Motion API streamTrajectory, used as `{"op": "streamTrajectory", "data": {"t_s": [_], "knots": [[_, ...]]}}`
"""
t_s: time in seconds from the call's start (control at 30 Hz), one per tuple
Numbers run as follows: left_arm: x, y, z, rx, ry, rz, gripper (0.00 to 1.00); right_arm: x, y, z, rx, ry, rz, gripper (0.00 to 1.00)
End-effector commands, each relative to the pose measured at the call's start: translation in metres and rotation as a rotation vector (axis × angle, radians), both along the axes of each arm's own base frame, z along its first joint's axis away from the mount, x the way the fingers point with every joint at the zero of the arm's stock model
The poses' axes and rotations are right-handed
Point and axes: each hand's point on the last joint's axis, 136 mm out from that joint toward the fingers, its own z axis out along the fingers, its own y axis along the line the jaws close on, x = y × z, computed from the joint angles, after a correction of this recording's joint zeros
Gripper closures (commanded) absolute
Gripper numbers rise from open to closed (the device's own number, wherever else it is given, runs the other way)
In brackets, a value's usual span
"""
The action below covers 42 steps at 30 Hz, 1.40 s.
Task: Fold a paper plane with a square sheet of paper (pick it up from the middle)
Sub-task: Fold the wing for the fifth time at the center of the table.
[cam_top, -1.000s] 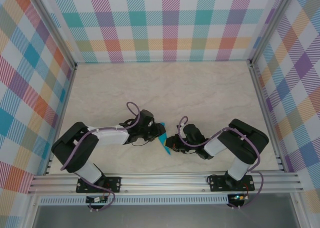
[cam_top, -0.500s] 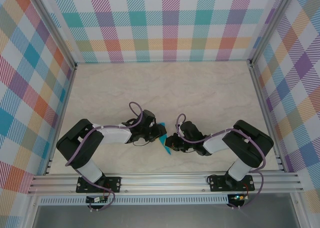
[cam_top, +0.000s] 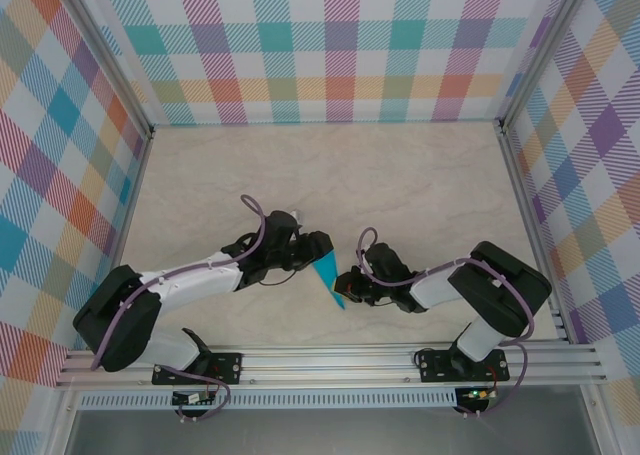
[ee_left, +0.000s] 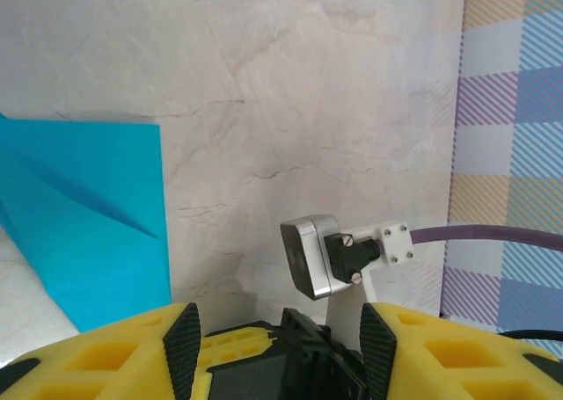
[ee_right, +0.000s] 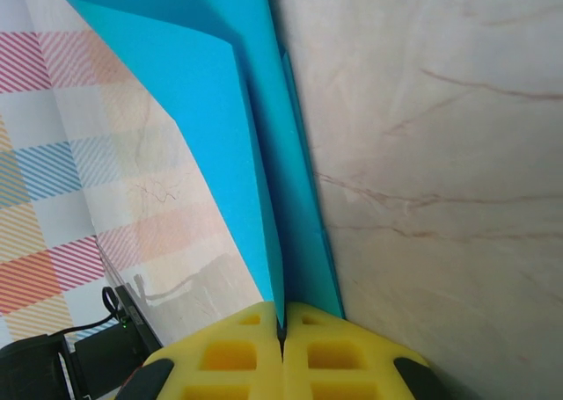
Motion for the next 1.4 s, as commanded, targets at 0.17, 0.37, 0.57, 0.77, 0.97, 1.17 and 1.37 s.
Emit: {"op": "streamTrajectory", "data": {"t_s": [0.17, 0.37, 0.57, 0.77, 0.97, 1.17, 1.37], "knots": [[-0.007, -0.010, -0.031, 0.014, 0.048, -0.056, 0.48, -0.014, -0.022, -0.025, -0.062, 0.127, -0.057, 0.94], [-0.006, -0.030, -0.046, 0.023, 0.071, -0.114, 0.49, -0.015, -0.025, -0.032, -0.073, 0.152, -0.066, 0.94], [-0.004, -0.040, -0.060, 0.028, 0.095, -0.135, 0.49, -0.017, -0.028, -0.036, -0.089, 0.166, -0.075, 0.94], [-0.007, -0.037, -0.084, 0.086, 0.156, -0.132, 0.50, -0.017, -0.029, -0.037, -0.099, 0.174, -0.077, 0.92], [-0.019, -0.025, -0.108, 0.158, 0.234, -0.129, 0.52, -0.014, -0.026, -0.022, -0.118, 0.132, -0.035, 0.85], [-0.023, -0.022, -0.110, 0.177, 0.237, -0.129, 0.52, -0.016, -0.024, 0.000, -0.127, 0.073, 0.036, 0.80], [-0.022, -0.029, -0.108, 0.178, 0.234, -0.145, 0.52, -0.022, -0.025, 0.002, -0.122, 0.079, 0.069, 0.86]]}}
